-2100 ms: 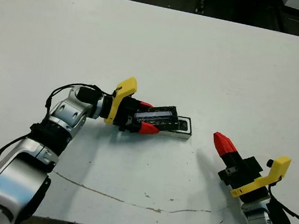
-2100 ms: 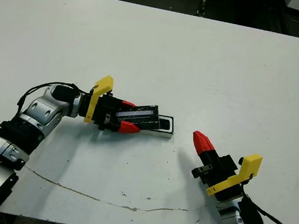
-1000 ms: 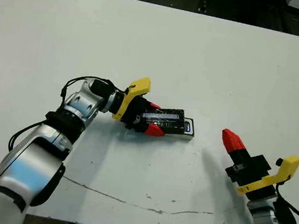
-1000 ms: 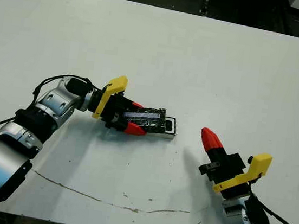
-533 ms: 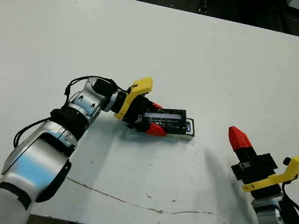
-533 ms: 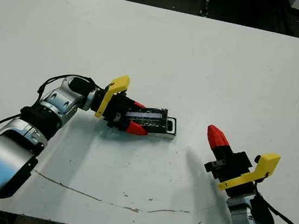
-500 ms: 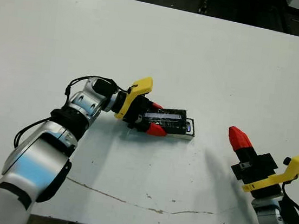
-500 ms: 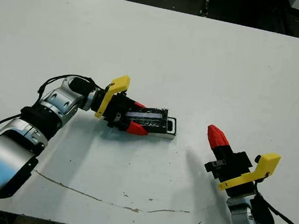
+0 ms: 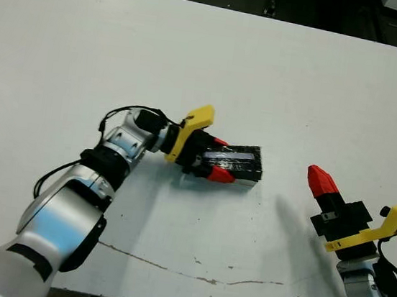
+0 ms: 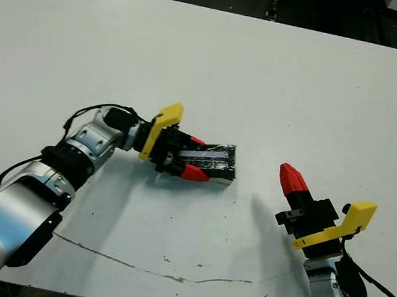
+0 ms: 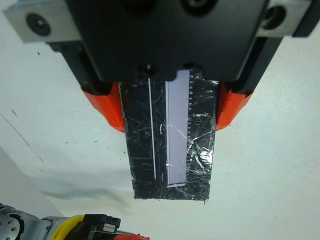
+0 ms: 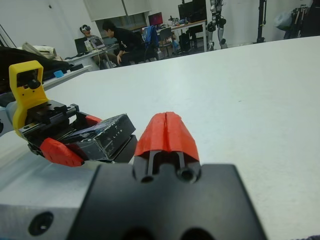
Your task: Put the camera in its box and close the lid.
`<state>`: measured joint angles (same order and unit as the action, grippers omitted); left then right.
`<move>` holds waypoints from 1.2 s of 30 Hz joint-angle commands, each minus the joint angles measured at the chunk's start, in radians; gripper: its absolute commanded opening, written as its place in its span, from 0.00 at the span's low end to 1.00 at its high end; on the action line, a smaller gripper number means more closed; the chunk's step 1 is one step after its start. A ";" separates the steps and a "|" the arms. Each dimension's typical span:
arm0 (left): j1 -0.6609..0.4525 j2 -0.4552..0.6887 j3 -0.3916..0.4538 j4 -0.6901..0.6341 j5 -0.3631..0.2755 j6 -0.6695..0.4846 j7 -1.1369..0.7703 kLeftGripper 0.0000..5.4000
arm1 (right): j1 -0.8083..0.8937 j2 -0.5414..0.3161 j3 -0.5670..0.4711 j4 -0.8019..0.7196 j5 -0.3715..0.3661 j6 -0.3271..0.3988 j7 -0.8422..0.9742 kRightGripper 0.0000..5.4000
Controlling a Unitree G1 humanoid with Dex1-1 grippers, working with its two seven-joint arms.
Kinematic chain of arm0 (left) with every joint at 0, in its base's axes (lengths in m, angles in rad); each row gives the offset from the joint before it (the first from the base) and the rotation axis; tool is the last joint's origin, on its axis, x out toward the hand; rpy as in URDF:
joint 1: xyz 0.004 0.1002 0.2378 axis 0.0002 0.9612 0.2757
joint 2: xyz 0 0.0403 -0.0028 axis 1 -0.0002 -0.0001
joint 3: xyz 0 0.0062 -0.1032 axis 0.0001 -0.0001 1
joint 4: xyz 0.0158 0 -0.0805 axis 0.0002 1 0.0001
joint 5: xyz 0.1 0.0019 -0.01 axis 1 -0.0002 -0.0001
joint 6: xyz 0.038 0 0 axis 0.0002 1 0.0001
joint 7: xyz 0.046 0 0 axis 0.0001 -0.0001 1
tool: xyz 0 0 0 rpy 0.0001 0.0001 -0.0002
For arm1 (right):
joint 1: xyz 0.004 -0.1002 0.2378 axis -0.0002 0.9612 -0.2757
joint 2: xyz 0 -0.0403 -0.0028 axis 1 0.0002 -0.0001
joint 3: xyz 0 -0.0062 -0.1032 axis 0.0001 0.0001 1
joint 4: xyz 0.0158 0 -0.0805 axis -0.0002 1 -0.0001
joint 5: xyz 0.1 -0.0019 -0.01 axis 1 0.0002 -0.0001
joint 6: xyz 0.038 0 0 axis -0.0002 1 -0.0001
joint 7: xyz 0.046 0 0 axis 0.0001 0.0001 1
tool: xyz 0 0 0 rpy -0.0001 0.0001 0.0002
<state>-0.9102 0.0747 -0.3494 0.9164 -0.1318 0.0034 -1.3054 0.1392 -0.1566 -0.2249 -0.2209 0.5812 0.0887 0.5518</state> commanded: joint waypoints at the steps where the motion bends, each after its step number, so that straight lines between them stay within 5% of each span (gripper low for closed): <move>1: -0.001 -0.281 -0.059 0.014 0.000 0.018 -0.030 0.58 | 0.014 -0.020 -0.045 0.020 0.020 0.002 -0.010 0.00; 15: 0.004 -0.323 -0.064 0.063 0.048 -0.001 0.032 0.58 | 0.026 -0.027 -0.067 -0.006 0.009 0.021 -0.042 0.00; 31: 0.001 -0.300 -0.091 0.067 0.146 -0.284 0.009 0.99 | 0.021 -0.019 -0.060 0.012 0.012 -0.004 -0.018 0.00; 36: -0.002 -0.300 -0.088 0.083 0.158 -0.314 0.015 1.00 | 0.022 -0.017 -0.058 0.013 0.014 -0.004 -0.016 0.00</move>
<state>-0.9123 0.0390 -0.3496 0.9884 -0.0028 -0.2592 -1.2764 0.1398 -0.1566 -0.2578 -0.2203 0.5816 0.0885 0.5319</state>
